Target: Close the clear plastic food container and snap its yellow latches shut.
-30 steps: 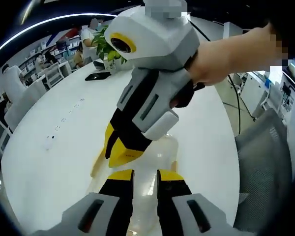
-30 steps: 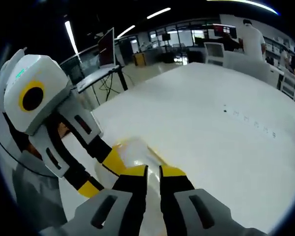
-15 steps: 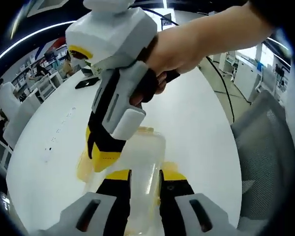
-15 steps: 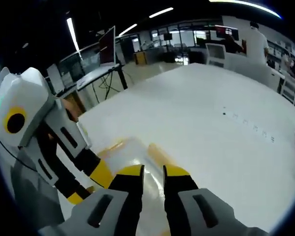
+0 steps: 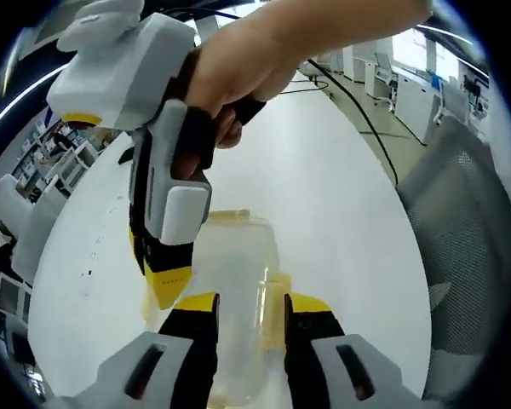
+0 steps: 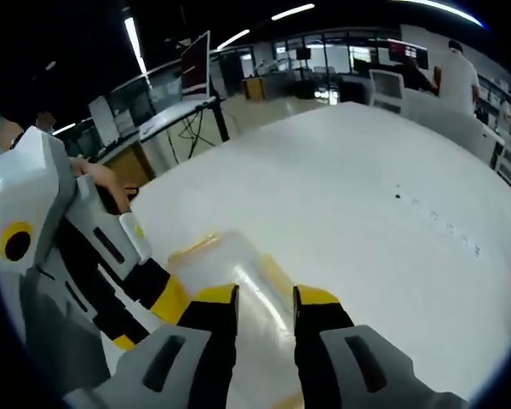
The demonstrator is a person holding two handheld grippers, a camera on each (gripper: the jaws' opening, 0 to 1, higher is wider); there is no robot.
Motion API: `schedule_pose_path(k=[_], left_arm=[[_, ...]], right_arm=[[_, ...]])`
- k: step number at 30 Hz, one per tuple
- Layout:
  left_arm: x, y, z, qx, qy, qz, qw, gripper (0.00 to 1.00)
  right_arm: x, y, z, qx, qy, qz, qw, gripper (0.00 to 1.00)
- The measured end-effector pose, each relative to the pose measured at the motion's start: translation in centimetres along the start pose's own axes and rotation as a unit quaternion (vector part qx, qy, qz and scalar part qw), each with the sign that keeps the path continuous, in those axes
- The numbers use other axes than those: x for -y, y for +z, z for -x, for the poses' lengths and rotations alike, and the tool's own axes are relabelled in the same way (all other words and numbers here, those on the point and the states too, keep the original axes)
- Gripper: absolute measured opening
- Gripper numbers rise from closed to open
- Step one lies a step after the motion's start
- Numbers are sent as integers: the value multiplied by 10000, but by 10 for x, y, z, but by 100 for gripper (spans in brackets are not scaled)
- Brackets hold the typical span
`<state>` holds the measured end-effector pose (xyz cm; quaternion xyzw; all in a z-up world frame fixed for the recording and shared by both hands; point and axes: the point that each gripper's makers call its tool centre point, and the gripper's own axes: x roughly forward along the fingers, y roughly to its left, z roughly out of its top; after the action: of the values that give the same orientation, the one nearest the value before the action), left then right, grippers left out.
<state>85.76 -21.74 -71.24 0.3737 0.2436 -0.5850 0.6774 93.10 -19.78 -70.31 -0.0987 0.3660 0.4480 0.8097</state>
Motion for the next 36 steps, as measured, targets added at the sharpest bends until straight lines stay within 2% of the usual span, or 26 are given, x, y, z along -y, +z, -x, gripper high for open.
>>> schedule_pose_path(k=[8, 12, 17, 22, 28, 36], left_arm=[[-1, -2, -1, -6, 70, -38, 10000, 24], [-1, -3, -2, -64, 131, -221, 9997, 24], [-3, -3, -2, -61, 172, -230, 9996, 24], [-4, -2, -4, -73, 198, -298, 9993, 25], [-5, -2, -4, -52, 190, -276, 9994, 25], [-4, -2, -3, -100, 185, -425, 9989, 25]], right_arm=[[1, -1, -2, -252, 136, 244, 9993, 25], [-1, -3, -4, -397, 300, 397, 9980, 28], [0, -6, -6, -544, 474, 467, 9963, 31], [2, -8, -9, -746, 662, 597, 9932, 32], [1, -7, -11, -864, 923, 516, 9906, 32], [-2, -7, -13, -1173, 1265, 665, 9828, 32]])
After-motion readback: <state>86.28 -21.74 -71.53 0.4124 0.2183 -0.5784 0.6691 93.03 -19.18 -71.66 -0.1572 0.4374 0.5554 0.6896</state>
